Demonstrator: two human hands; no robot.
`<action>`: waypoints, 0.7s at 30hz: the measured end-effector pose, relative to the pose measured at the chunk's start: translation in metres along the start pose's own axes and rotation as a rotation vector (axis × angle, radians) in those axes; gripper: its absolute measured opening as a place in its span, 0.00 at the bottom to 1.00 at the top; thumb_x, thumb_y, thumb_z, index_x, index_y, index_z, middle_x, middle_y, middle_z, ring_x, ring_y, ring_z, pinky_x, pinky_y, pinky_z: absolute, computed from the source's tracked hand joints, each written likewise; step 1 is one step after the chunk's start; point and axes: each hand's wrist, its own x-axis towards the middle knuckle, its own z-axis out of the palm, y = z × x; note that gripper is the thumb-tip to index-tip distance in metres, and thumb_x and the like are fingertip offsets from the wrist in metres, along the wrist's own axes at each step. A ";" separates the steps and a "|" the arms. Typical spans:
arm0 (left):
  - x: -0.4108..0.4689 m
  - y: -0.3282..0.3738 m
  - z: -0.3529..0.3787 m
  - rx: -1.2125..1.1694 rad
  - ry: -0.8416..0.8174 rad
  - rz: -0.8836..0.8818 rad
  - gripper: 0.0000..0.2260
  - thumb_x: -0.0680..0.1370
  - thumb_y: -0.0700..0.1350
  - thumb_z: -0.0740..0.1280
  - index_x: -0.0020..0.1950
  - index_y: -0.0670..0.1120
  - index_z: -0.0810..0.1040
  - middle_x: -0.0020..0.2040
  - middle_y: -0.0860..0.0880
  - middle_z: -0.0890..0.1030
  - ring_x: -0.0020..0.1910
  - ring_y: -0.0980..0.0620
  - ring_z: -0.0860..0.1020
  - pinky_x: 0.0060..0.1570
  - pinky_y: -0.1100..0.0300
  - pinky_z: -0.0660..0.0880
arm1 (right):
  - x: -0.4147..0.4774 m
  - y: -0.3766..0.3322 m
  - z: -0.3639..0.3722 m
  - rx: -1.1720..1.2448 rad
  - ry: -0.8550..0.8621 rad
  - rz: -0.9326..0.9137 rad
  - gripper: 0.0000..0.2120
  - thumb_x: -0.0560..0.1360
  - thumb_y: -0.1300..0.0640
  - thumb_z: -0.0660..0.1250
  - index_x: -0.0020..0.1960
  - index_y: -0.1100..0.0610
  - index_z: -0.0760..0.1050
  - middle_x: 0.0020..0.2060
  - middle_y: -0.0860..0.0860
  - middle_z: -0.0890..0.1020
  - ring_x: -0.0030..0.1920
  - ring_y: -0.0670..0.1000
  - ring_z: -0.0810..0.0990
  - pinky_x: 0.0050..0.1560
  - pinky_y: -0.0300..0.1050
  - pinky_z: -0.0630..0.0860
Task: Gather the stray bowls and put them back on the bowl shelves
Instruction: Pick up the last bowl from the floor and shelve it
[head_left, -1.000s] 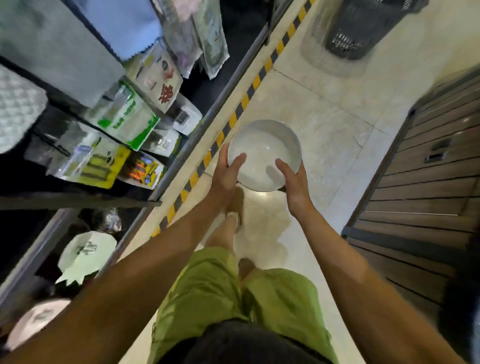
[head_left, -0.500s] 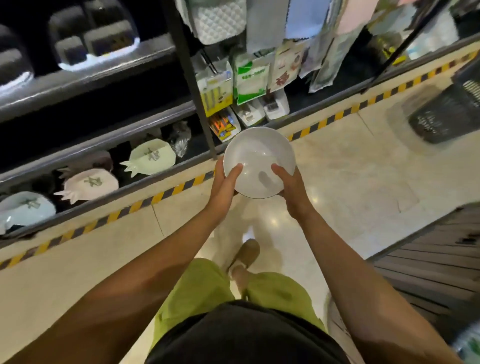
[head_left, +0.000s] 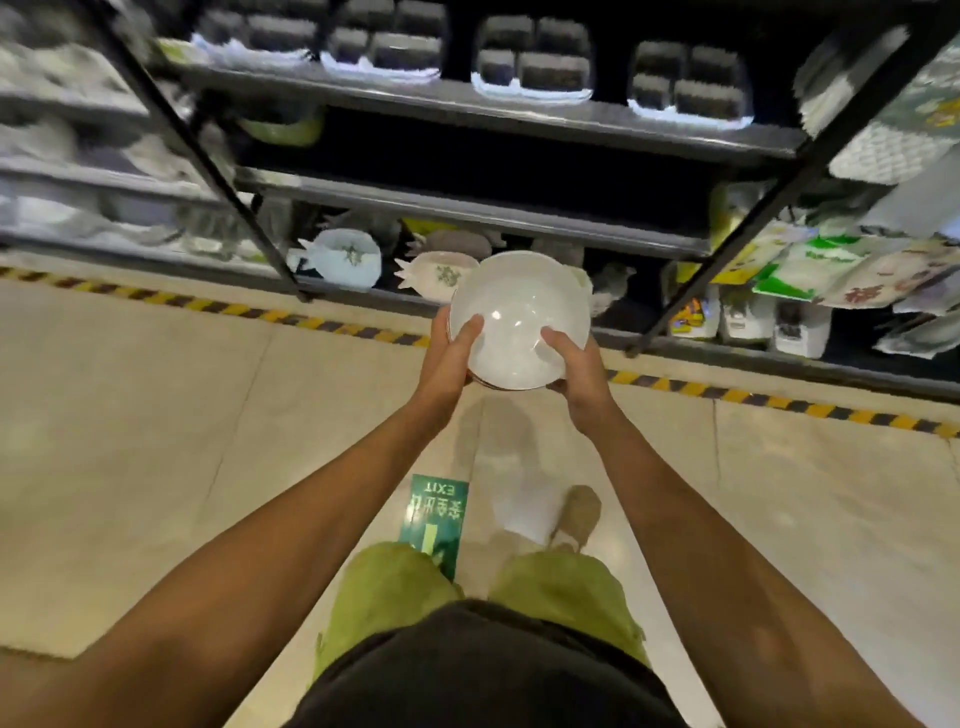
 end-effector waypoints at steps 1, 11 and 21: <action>-0.003 0.003 -0.029 -0.004 0.042 0.018 0.19 0.81 0.49 0.58 0.71 0.54 0.61 0.56 0.55 0.72 0.50 0.59 0.74 0.40 0.63 0.76 | -0.005 0.003 0.030 -0.016 -0.040 -0.001 0.18 0.75 0.54 0.66 0.63 0.48 0.68 0.51 0.46 0.78 0.51 0.48 0.77 0.42 0.42 0.78; -0.024 0.026 -0.272 -0.180 0.438 0.099 0.21 0.80 0.52 0.58 0.73 0.52 0.60 0.61 0.52 0.70 0.53 0.54 0.73 0.43 0.60 0.78 | -0.023 0.033 0.287 -0.214 -0.396 -0.009 0.15 0.78 0.58 0.62 0.63 0.49 0.67 0.49 0.44 0.77 0.47 0.44 0.76 0.42 0.41 0.79; 0.011 0.039 -0.514 -0.244 0.741 0.084 0.20 0.81 0.52 0.58 0.72 0.53 0.60 0.60 0.53 0.70 0.53 0.54 0.73 0.47 0.58 0.78 | 0.004 0.099 0.555 -0.296 -0.656 0.082 0.23 0.75 0.55 0.66 0.69 0.54 0.68 0.58 0.52 0.78 0.56 0.53 0.77 0.43 0.43 0.78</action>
